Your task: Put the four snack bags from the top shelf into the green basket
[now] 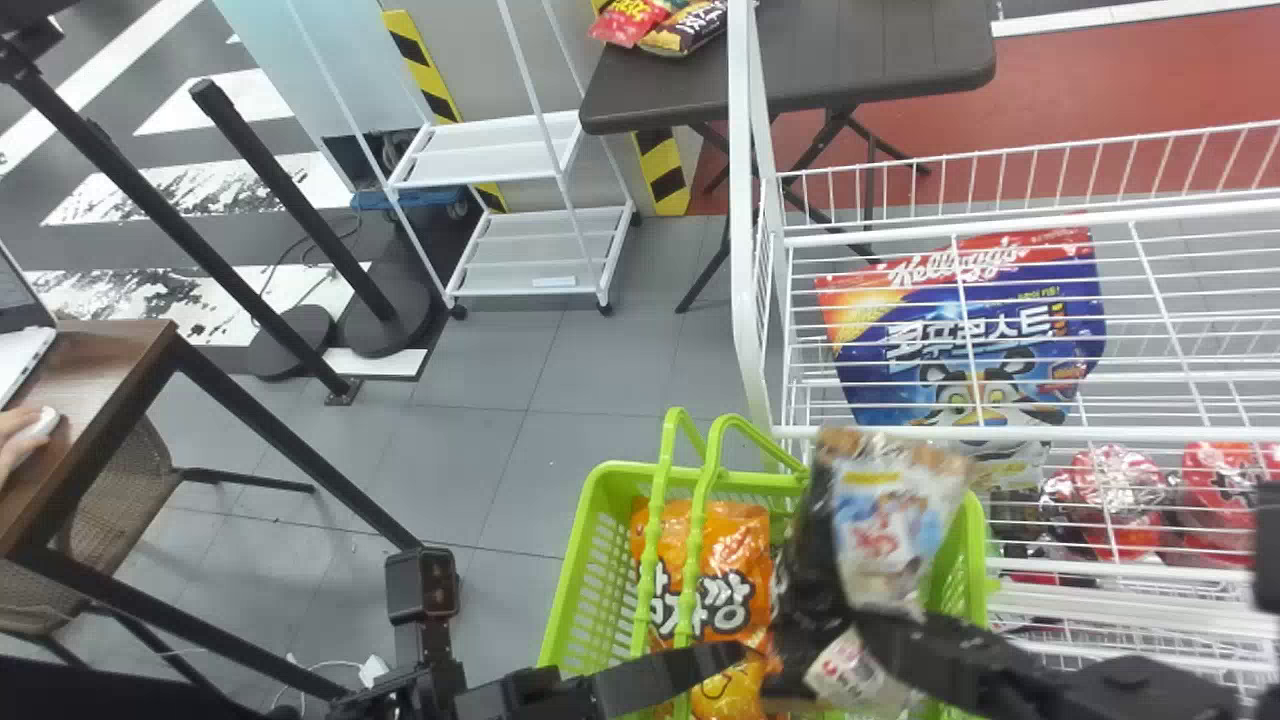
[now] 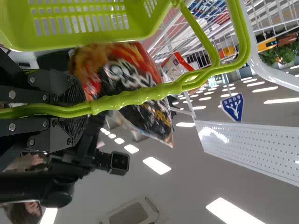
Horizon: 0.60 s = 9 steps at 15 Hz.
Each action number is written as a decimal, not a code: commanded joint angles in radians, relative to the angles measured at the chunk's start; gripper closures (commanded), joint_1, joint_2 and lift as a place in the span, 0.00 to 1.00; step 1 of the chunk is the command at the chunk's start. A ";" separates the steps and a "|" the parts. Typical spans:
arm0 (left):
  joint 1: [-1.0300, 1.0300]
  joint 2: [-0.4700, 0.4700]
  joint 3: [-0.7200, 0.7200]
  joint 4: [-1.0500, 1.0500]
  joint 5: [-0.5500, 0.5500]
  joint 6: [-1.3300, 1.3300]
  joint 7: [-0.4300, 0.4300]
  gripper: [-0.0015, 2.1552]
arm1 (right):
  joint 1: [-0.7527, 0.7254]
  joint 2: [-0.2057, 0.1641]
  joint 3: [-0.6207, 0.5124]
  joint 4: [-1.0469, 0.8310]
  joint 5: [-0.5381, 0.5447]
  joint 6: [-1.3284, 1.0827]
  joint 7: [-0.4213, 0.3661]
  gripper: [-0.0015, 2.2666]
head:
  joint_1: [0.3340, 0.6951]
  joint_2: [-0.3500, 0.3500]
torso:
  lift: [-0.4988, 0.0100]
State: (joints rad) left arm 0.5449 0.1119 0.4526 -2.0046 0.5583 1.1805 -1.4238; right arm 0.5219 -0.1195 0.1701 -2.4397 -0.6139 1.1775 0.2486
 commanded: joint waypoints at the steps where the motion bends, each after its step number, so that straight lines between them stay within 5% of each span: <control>1: 0.000 0.000 0.000 -0.002 0.000 0.000 -0.001 1.00 | -0.063 -0.003 0.080 0.131 0.008 -0.015 0.009 1.00 | 1.00 1.00 | 0.98; 5: 0.001 -0.001 -0.002 -0.005 0.000 0.000 -0.001 1.00 | -0.184 -0.003 0.224 0.334 0.022 -0.172 0.011 0.99 | 1.00 1.00 | 0.98; 6: 0.001 -0.001 -0.002 -0.005 0.002 0.000 -0.003 1.00 | -0.204 -0.003 0.241 0.357 0.031 -0.175 0.008 0.84 | 1.00 1.00 | 0.98; 7: 0.003 -0.001 -0.002 -0.005 0.003 0.000 -0.004 1.00 | -0.212 -0.003 0.250 0.361 0.055 -0.175 0.004 0.35 | 1.00 1.00 | 0.98; 8: 0.003 0.000 0.000 -0.005 0.003 0.000 -0.004 1.00 | -0.211 -0.011 0.246 0.352 0.063 -0.160 0.011 0.00 | 1.00 1.00 | 0.98; 9: 0.003 0.002 0.001 -0.002 0.005 0.000 -0.003 1.00 | -0.201 -0.031 0.233 0.326 0.052 -0.156 0.018 0.00 | 1.00 1.00 | 0.98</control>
State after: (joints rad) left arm 0.5473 0.1114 0.4519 -2.0093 0.5613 1.1808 -1.4278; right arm 0.3147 -0.1308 0.4127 -2.0909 -0.5593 1.0136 0.2625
